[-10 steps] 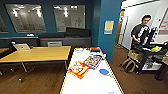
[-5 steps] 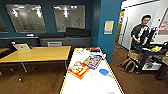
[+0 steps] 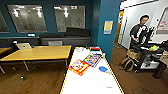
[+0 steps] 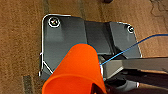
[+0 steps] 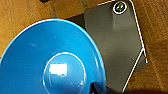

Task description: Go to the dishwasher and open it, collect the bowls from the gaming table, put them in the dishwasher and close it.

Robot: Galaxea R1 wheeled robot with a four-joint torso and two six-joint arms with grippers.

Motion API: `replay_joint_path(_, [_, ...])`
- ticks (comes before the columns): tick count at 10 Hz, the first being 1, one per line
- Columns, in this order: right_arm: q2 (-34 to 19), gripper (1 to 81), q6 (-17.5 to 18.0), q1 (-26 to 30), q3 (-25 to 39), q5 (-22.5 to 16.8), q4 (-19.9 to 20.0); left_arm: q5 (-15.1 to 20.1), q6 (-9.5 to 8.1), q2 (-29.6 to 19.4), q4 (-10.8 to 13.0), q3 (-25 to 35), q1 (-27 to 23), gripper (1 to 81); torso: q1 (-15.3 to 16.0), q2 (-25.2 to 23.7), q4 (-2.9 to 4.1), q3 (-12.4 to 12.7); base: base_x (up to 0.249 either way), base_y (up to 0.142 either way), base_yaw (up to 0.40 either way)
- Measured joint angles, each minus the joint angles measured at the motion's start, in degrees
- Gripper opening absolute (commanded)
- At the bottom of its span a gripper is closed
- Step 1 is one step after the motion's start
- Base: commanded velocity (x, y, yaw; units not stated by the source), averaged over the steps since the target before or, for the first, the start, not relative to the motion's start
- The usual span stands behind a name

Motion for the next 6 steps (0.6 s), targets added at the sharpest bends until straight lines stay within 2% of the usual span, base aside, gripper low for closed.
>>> replay_joint_path(6, [0.00, 1.0, -0.11, 0.15, -0.09, 0.00, -0.11, 0.20, 0.02, 1.76, 0.05, -1.66, 0.06, 1.0, -0.03, 0.00, 0.00, 0.02, -0.171, 0.000, 0.000])
